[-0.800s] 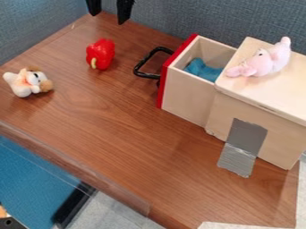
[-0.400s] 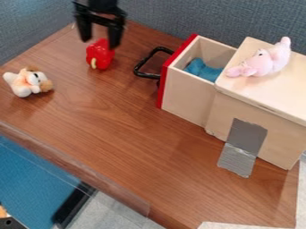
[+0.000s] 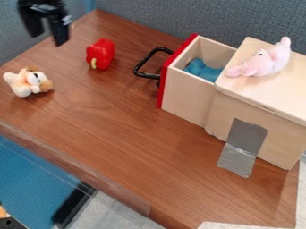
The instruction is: Put the stuffed animal on the table
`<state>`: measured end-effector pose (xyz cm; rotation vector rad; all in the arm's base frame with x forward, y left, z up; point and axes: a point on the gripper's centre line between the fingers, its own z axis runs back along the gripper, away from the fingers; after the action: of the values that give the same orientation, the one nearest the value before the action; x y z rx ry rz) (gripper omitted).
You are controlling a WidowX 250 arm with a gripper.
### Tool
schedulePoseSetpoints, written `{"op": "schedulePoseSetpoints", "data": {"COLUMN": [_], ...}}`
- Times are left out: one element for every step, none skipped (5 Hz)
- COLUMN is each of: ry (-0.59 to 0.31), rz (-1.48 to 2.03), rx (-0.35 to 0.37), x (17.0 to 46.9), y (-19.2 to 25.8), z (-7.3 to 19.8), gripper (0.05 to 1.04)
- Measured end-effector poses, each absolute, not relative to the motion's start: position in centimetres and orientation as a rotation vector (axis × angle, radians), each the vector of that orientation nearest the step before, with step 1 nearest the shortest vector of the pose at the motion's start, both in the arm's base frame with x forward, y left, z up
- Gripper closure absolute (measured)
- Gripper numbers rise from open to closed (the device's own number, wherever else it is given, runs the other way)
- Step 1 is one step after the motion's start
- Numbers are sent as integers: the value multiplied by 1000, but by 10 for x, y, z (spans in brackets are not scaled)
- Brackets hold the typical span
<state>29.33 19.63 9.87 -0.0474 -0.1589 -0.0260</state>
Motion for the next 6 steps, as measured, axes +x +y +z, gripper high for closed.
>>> {"op": "schedulePoseSetpoints", "data": {"ry": [-131, -85, -47, -23, 13, 21], "rz": [-68, -107, -110, -99, -98, -93], "rx": [0, 40, 60, 65, 79, 88], "x": [272, 262, 258, 252, 245, 244], "y": [214, 217, 216, 213, 213, 215], "z": [85, 60, 40, 29, 12, 8], "gripper": [83, 83, 83, 83, 117, 373]}}
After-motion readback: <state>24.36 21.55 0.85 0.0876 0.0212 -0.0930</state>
